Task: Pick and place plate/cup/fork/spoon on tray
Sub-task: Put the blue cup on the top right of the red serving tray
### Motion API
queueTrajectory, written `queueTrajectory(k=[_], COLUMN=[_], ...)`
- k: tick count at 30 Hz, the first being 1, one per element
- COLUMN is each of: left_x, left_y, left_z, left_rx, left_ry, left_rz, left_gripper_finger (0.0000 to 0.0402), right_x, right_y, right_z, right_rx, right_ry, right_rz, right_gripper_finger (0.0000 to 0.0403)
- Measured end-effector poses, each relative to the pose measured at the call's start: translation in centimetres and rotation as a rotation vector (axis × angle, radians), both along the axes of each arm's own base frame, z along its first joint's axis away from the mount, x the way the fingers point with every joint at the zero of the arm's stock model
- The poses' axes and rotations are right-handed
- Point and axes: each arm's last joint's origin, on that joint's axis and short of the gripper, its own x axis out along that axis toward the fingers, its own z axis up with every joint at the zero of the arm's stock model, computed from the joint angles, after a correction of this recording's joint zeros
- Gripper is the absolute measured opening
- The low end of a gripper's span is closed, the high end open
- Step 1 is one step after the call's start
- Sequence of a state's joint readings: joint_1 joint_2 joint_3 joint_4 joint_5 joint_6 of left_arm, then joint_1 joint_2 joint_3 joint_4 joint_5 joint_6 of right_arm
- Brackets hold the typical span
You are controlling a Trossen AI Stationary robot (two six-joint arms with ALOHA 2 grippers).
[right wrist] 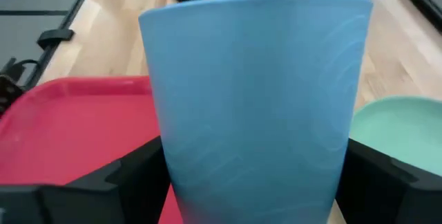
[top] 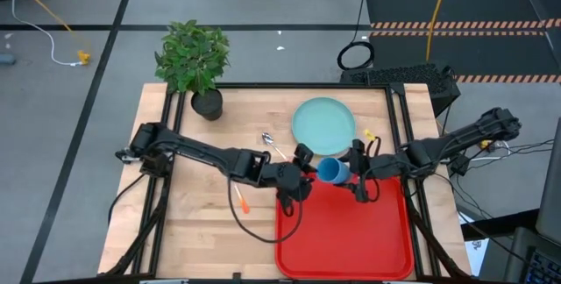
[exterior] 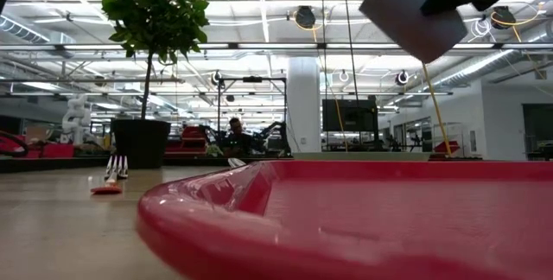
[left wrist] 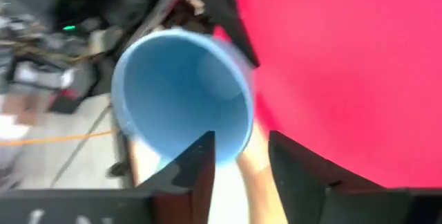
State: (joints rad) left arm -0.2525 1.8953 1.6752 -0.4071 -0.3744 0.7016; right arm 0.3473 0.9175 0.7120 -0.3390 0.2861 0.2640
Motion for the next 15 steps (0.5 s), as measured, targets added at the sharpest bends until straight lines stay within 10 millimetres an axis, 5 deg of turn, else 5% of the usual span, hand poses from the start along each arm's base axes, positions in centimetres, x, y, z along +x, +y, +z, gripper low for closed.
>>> queueTrajectory(k=[8,15], left_x=[-0.9,-0.5], left_y=[1.0,3.7], left_z=[2.0,-1.0], left_rx=[-0.199,-0.411], left_ry=[-0.114,-0.043], left_rz=[0.233,0.355], left_gripper_finger=[0.0174,0.0175], right_x=[-1.6,-2.4], right_y=[-0.2,-0.6], right_z=[-0.3,-1.5], right_rx=[0.009,-0.013], right_ry=[-0.119,-0.347], right_rz=[0.037,0.076], right_gripper_finger=[0.0315,0.0315])
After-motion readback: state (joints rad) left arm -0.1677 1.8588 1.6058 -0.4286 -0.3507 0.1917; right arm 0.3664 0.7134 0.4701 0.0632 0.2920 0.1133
